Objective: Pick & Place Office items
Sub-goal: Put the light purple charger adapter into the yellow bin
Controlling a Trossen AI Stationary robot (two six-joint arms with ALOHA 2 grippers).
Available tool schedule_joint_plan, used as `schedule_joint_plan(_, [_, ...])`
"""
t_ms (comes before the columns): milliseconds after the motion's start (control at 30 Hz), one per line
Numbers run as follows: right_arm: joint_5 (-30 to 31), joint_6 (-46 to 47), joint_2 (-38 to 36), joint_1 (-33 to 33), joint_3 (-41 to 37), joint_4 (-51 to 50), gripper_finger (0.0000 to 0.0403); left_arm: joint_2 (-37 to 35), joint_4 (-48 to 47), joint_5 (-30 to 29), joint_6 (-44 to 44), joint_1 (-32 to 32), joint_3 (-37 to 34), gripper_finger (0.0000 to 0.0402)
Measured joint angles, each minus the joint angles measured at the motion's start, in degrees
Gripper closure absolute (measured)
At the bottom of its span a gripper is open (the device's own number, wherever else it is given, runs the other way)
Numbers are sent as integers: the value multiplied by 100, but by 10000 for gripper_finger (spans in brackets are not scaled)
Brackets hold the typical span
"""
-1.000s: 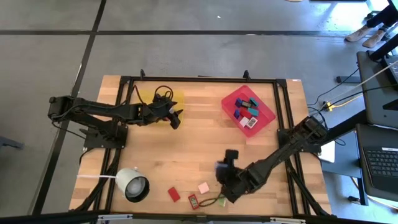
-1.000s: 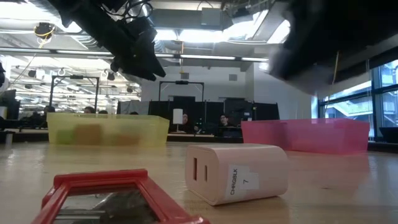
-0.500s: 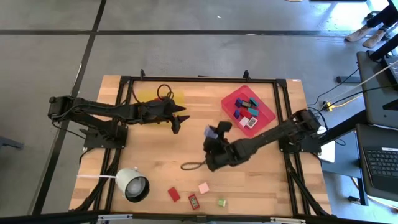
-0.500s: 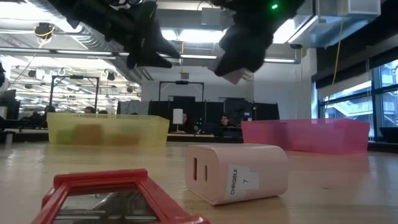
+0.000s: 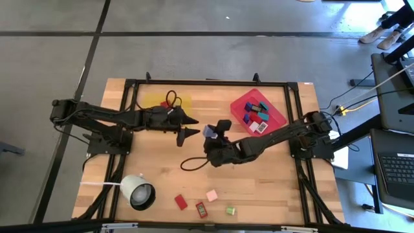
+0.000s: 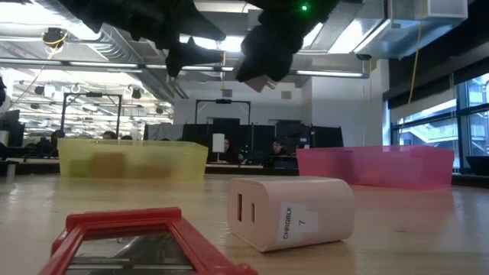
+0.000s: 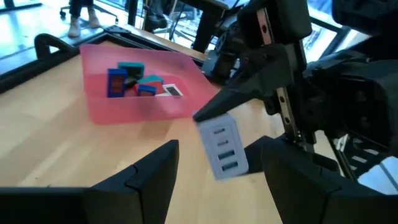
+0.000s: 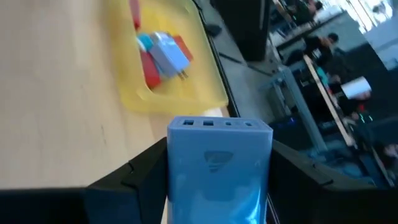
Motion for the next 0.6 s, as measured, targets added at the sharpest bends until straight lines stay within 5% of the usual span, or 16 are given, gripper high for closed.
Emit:
schedule_joint_plan(233, [-751,-838,0,-66,0,657,181,0,27,-222,-700,-65,0,175])
schedule_joint_plan(600, [-842,-1323,0,-223,0,1063,181,0,-19,-194,-1087,-134,0,175])
